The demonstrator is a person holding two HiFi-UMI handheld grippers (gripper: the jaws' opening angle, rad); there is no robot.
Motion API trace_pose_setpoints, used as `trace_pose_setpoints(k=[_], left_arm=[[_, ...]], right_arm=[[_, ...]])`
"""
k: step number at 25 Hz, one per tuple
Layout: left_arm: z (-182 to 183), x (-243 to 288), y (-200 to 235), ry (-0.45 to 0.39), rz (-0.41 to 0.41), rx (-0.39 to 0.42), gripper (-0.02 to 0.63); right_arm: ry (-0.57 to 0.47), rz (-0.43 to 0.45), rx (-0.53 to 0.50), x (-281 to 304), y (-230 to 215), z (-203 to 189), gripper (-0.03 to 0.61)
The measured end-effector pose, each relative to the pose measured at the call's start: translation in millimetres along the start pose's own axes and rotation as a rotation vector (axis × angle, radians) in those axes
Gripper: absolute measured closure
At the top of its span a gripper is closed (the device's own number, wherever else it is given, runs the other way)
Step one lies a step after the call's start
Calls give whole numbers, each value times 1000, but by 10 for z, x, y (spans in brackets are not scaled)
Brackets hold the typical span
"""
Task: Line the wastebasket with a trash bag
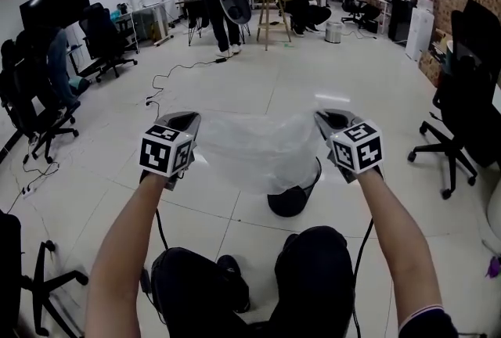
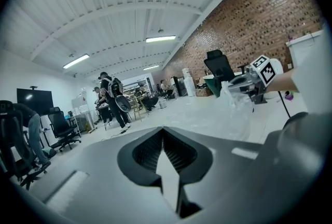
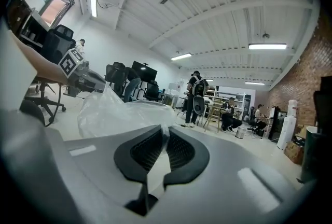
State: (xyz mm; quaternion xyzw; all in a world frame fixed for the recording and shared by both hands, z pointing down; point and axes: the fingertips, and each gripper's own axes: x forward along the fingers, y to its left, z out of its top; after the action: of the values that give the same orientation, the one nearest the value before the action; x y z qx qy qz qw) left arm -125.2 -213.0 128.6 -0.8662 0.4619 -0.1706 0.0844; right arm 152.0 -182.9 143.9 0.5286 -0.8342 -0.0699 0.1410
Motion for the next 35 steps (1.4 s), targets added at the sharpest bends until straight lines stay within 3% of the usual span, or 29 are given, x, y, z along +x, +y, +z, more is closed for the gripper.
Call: trace_pose_setpoints(k=[12,25,35], left_arm=[[223,801,-148,-41,-100,4,601],[-13,1796,-556,-11,-217,-18,601],[-205,2079,-656,-20,-224,-59,601]], right_arm=[[-4,-112,13,33,-661,-36,577],[123,-157,93,149,-1136,-959,577],[93,-164,153,252,-1231,-1294,577]])
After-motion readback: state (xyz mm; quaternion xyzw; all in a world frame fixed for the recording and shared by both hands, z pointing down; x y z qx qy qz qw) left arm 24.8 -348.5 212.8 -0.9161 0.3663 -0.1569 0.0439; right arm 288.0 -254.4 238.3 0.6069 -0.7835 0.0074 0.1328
